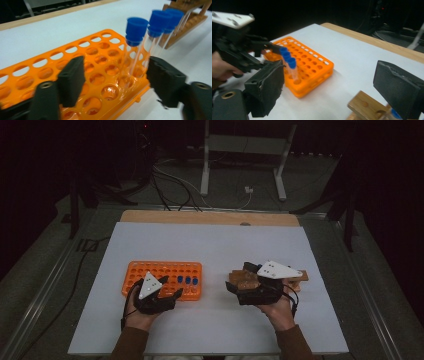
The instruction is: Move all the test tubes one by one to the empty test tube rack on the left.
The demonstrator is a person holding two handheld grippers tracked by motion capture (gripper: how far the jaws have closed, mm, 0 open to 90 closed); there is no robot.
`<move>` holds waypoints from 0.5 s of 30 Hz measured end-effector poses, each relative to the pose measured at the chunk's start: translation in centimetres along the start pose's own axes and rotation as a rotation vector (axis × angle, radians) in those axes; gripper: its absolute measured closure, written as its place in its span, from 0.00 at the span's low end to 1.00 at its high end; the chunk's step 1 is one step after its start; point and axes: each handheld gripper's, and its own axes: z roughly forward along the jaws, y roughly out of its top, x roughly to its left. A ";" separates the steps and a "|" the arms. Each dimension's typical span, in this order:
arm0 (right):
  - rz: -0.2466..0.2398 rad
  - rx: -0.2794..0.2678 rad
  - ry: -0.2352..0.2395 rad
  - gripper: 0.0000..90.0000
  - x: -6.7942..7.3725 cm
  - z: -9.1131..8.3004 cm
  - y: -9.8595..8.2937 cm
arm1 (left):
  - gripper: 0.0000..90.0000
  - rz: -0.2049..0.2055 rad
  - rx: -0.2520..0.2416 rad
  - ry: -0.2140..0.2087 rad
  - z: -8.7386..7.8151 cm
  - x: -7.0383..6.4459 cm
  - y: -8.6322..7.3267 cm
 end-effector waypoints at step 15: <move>0.028 0.012 -0.072 0.11 -2.5 -0.8 -0.4 | 0.01 -0.038 -0.031 0.019 -2.6 1.4 1.0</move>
